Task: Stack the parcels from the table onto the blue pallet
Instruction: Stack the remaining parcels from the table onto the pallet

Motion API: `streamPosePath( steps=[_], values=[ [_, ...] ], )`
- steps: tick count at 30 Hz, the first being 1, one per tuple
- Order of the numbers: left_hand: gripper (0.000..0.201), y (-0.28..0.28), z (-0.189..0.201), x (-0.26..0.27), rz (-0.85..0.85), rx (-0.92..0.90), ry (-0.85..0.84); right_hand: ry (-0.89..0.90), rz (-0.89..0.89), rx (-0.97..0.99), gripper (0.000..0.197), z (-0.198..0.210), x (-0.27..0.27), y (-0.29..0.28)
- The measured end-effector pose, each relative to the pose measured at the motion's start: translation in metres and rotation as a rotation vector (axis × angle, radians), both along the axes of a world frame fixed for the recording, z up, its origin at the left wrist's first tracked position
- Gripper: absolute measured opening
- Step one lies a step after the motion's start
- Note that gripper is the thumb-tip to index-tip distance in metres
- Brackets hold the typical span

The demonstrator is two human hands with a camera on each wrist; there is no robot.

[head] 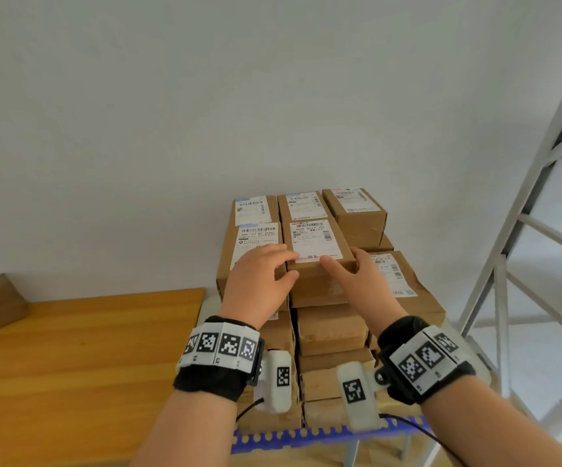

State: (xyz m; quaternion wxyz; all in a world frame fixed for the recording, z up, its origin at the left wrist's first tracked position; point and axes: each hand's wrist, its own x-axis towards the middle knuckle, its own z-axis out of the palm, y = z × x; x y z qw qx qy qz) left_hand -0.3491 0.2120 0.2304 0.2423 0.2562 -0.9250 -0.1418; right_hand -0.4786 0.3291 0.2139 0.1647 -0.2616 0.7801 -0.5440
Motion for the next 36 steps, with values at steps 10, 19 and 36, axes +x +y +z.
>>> streamPosePath(
  steps=[10, 19, 36],
  values=[
    [0.034, 0.002, -0.001, -0.001, 0.011, -0.013, 0.005, -0.02, -0.013, -0.06, 0.07, -0.007, -0.001, -0.004],
    [0.03, 0.006, 0.007, 0.008, 0.001, 0.169, 0.195, 0.252, -0.078, -0.174, 0.054, 0.02, 0.015, 0.003],
    [0.04, -0.088, 0.014, 0.207, 0.279, 0.198, 0.305, 0.266, 0.192, -0.388, 0.036, 0.051, 0.184, -0.117]
  ],
)
